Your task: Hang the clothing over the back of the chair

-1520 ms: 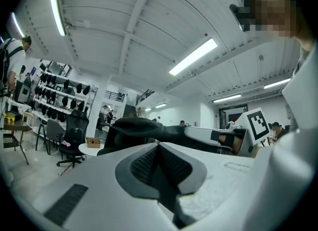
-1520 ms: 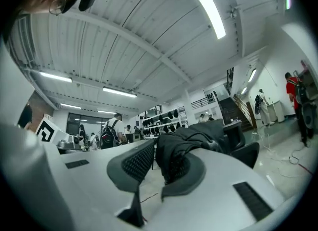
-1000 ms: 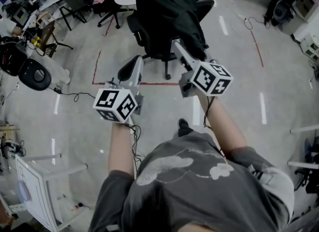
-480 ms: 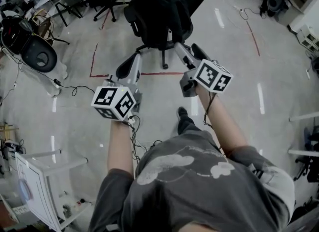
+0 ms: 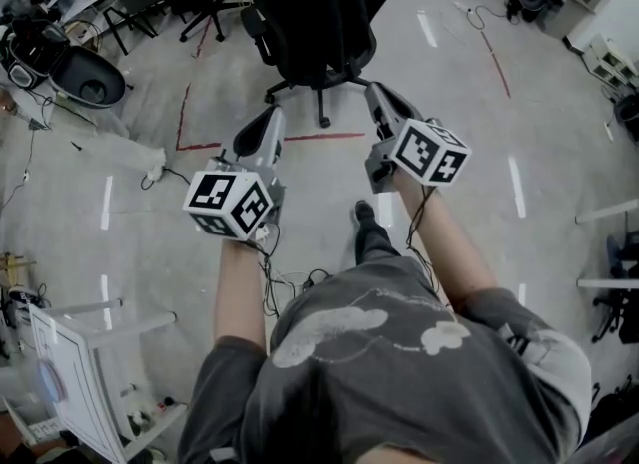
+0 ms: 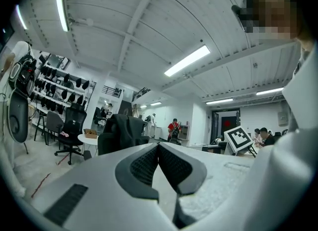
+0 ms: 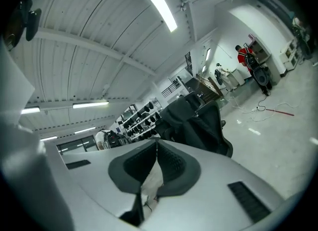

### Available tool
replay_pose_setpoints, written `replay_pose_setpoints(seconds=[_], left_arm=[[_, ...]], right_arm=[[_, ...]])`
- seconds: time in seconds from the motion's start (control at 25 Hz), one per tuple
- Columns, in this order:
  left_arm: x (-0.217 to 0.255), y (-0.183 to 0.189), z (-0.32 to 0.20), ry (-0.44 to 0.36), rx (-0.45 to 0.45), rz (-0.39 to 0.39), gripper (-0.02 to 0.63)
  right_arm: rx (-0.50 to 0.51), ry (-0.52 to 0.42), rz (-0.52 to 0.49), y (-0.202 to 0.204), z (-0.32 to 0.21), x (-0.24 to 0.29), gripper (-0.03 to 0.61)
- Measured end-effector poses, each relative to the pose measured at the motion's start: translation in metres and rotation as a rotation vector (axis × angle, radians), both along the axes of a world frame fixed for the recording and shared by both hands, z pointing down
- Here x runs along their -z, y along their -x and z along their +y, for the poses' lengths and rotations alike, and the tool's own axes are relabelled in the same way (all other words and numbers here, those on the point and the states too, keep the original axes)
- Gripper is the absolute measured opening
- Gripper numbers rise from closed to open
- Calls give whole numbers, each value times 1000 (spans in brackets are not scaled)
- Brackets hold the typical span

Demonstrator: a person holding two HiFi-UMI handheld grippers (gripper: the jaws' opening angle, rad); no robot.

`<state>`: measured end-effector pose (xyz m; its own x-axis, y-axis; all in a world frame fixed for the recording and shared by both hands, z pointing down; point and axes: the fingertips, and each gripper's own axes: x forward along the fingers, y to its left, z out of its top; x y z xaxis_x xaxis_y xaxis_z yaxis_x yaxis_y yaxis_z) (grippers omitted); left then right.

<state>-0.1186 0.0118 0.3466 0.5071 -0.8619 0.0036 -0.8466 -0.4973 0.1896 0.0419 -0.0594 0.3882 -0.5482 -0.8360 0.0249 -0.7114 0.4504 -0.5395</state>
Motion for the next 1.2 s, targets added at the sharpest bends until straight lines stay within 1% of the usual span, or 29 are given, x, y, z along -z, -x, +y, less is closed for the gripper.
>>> replay_pose_setpoints(seconds=[0.08,0.2,0.44,0.68,0.96,1.2], left_arm=[[-1,0,11,2,-8,-1,2],[-4,-2,30,8,-17,2,2],[-18,-3,62,34,-36,19,2],[-37,-7,87,70,-47,20,2],[-58,-16,100,110,-14,-7,2],[-66,-28,103,131,44,-14,2]], right_arm=[[-7,-23,3,0,13,7,-8],[13,-42,11,2,36,10,-9],[27,-98,139,7,74,10,-9],[31,-88,219,0,105,-3,-9],[41,-74,270,-22,116,-17,-9],[77,-117,337,-41,125,-19,-9]])
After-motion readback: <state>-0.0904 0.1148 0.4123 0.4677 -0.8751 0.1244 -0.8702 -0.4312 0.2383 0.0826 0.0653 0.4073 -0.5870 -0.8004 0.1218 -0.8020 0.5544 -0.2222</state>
